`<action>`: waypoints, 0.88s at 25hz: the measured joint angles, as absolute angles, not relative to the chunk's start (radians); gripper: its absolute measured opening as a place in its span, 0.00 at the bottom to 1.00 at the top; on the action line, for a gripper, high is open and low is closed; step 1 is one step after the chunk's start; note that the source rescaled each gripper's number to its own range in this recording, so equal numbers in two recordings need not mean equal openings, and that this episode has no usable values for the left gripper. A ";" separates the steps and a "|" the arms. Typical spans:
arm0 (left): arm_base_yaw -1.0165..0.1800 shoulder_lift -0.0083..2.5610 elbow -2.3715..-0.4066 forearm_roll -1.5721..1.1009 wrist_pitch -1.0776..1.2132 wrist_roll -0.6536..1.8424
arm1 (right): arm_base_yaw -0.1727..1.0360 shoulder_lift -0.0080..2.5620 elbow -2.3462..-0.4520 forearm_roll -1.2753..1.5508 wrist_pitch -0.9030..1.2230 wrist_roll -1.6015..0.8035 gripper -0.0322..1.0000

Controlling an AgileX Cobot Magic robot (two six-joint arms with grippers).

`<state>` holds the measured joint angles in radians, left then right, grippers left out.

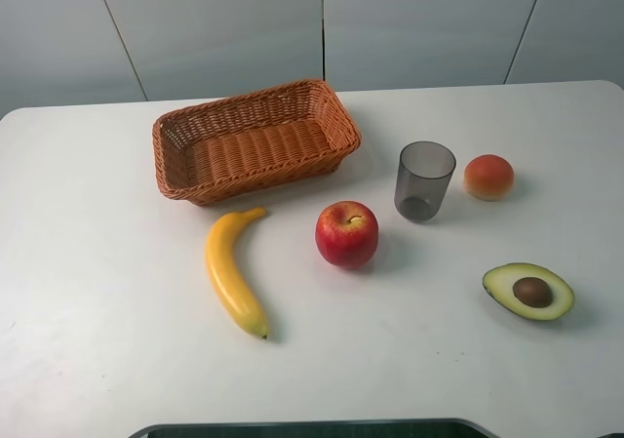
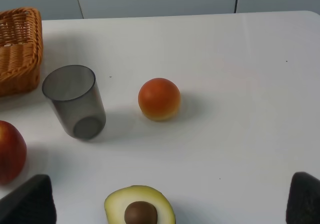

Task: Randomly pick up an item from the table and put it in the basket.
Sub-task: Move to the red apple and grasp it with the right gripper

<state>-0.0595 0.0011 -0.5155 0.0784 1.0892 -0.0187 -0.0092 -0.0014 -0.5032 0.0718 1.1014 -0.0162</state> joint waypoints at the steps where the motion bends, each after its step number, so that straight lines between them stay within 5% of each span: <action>1: -0.060 0.001 -0.515 0.078 1.089 -0.019 | -0.009 -0.001 -0.503 0.072 1.101 -0.016 1.00; 22: -0.060 0.001 -0.515 0.078 1.089 -0.019 | -0.009 -0.001 -0.503 0.072 1.101 -0.013 0.95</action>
